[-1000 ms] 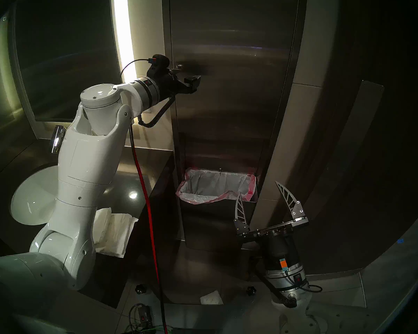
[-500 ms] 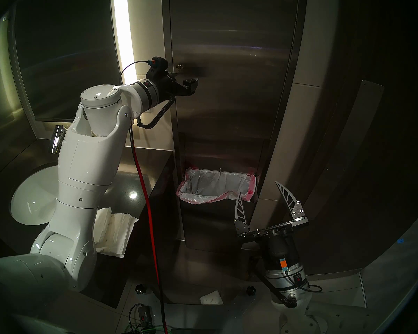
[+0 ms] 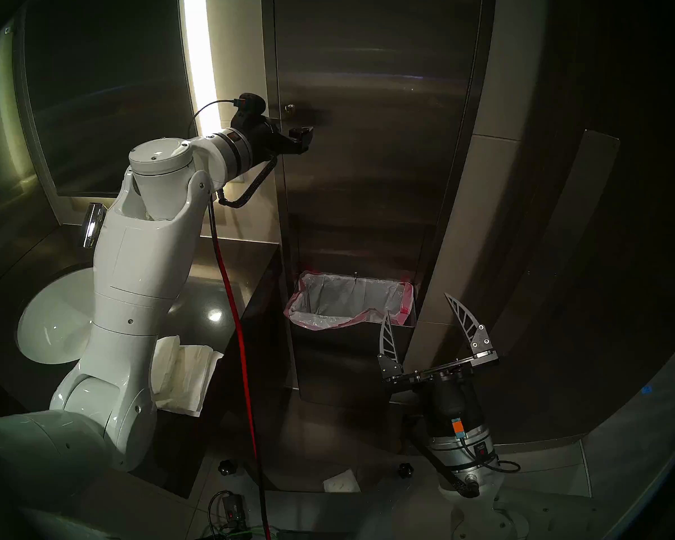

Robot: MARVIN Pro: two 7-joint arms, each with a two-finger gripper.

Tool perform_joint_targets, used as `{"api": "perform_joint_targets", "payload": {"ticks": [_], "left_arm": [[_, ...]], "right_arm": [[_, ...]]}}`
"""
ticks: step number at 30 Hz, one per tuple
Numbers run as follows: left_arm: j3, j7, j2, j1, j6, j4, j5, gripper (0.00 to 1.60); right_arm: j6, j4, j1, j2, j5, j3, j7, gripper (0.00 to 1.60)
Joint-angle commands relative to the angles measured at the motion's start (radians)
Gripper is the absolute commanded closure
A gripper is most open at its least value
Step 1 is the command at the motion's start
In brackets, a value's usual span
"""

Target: Twist key and close towel dispenser

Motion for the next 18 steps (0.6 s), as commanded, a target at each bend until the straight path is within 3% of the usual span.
{"api": "perform_joint_targets", "payload": {"ticks": [1, 18], "left_arm": [[0.002, -0.01, -0.011, -0.036, -0.019, 0.006, -0.005, 0.0], [-0.008, -0.022, -0.024, -0.044, -0.031, 0.01, -0.015, 0.0]], "right_arm": [[0.0, -0.01, 0.001, -0.002, -0.006, 0.0, -0.001, 0.0], [0.0, -0.01, 0.001, -0.002, -0.006, 0.0, -0.002, 0.0]]}}
